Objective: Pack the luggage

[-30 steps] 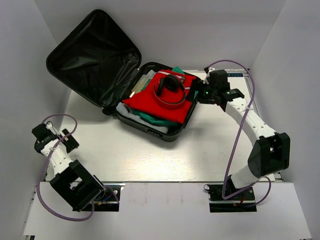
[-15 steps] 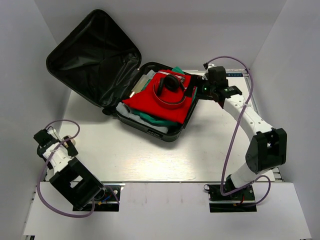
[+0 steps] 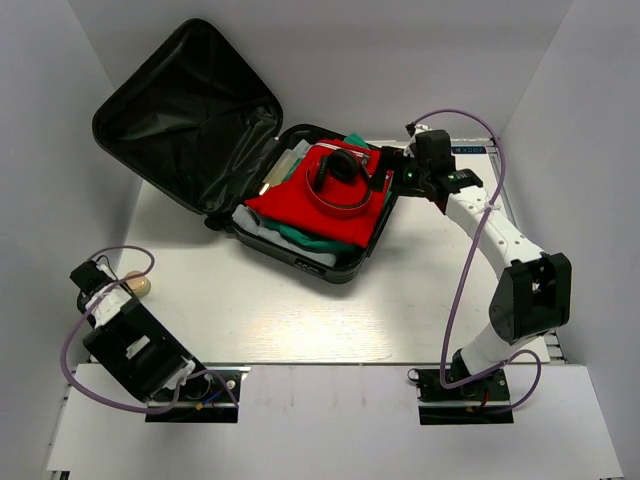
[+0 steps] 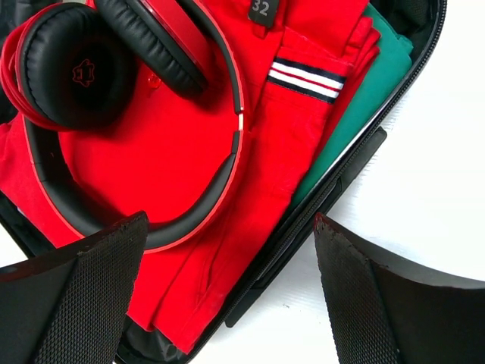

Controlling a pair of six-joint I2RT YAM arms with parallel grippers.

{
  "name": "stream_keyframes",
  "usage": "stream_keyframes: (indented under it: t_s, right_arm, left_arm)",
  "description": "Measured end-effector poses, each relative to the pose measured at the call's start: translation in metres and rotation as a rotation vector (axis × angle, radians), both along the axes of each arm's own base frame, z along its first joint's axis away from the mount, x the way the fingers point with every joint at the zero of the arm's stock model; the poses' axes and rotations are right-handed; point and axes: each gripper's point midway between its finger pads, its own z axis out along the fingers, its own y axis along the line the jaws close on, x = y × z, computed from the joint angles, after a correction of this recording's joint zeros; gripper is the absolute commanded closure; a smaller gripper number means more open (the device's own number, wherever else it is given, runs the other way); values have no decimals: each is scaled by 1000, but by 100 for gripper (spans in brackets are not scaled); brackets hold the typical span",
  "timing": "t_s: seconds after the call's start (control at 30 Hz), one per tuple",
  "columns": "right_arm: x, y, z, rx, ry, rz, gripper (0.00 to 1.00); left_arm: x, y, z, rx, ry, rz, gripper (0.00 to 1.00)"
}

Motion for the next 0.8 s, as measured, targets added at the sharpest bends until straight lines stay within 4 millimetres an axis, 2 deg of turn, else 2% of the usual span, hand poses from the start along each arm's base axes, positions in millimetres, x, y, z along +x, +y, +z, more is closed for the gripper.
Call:
stream_keyframes:
  t_s: [0.07, 0.1, 0.17, 0.2, 0.23, 0.4, 0.53, 0.63, 0.8]
  right_arm:
    - [1, 0, 1, 2, -4, -1, 10]
    - [2, 0, 2, 5, -9, -2, 10]
    - [4, 1, 4, 11, -20, -3, 10]
    - [5, 2, 6, 15, -26, -4, 10]
    - [6, 3, 7, 19, -31, -4, 10]
    - [7, 3, 8, 28, -45, -7, 10]
    - [0, 1, 2, 25, -39, -8, 10]
    - [-6, -2, 0, 23, -38, -9, 10]
    - [-15, -6, 0, 23, -42, -12, 10]
  left_arm:
    - [3, -2, -2, -17, -9, 0, 44]
    - [3, -3, -2, -21, -11, -4, 56]
    - [5, -3, -2, -26, -18, -8, 66]
    - [5, -5, -2, -32, -24, -10, 87]
    - [6, -6, -2, -39, -28, -14, 100]
    - [4, -13, 6, -44, -43, -12, 100]
    - [-1, -18, 29, -16, -62, -25, 100]
    - [7, -17, 70, 17, -125, -53, 100]
    - [53, -12, 172, 73, -361, -143, 100]
